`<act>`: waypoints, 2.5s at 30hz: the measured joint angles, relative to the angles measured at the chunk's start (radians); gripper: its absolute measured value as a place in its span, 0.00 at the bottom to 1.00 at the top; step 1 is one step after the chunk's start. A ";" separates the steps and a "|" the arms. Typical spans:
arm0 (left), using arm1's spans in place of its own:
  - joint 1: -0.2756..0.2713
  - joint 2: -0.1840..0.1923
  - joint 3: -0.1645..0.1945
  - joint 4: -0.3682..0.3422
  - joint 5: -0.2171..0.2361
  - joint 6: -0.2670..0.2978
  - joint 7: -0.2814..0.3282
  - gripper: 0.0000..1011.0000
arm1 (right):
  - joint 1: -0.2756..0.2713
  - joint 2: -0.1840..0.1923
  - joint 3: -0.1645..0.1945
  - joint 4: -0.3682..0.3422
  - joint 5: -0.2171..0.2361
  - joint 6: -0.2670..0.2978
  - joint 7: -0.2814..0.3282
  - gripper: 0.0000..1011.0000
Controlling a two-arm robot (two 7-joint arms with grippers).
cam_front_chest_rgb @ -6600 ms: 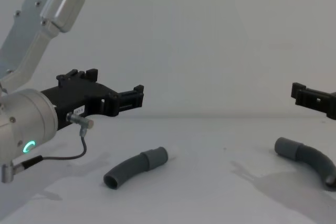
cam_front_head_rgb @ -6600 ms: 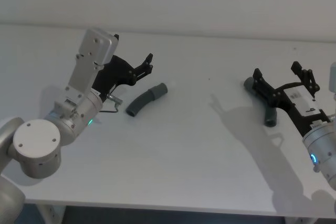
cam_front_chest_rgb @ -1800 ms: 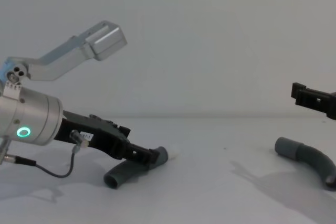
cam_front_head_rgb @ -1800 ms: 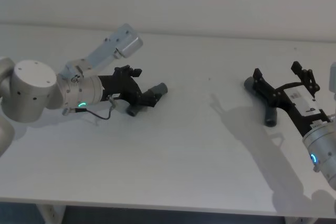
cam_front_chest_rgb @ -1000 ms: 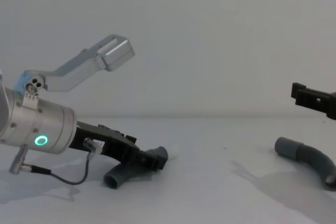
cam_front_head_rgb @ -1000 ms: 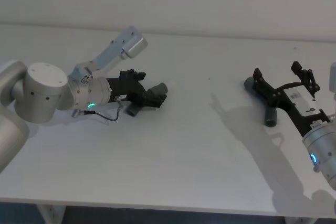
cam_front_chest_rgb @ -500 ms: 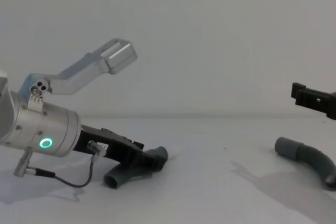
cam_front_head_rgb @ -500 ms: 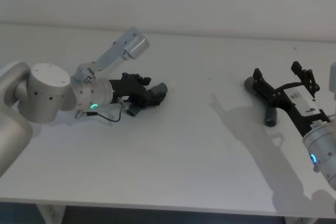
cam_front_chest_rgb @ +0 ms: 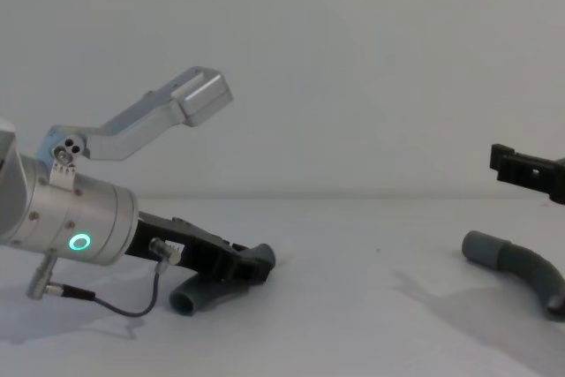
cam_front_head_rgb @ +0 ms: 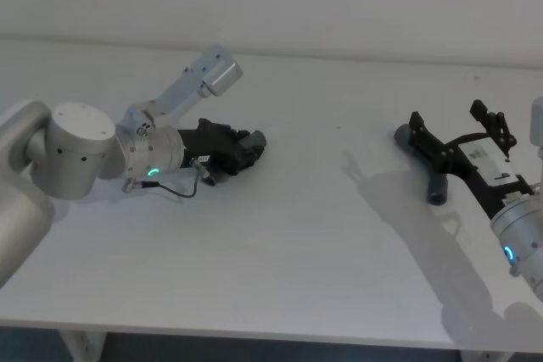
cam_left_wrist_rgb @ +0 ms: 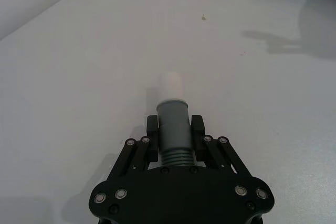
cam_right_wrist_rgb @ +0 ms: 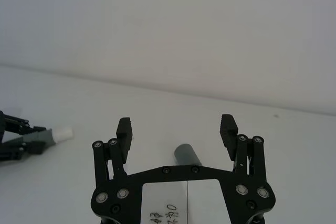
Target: Use both hands to pick up one end of the pipe from the table, align the ends, and insert them.
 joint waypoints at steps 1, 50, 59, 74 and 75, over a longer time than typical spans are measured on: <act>0.000 0.000 0.000 0.000 0.000 0.000 0.000 0.35 | 0.002 0.002 0.001 0.001 0.000 0.006 0.002 0.99; -0.001 -0.002 0.000 0.003 0.000 0.001 0.000 0.35 | 0.205 0.133 0.006 0.127 0.141 0.446 0.223 0.99; -0.001 -0.002 0.000 0.003 0.000 0.001 0.000 0.35 | 0.223 0.132 -0.010 0.163 0.144 0.452 0.225 0.99; -0.001 -0.002 0.000 0.003 0.000 0.001 0.000 0.35 | 0.256 0.139 -0.045 0.212 0.146 0.453 0.246 0.99; -0.001 -0.002 0.000 0.003 0.000 0.001 0.000 0.35 | 0.259 0.140 -0.049 0.216 0.146 0.453 0.249 0.99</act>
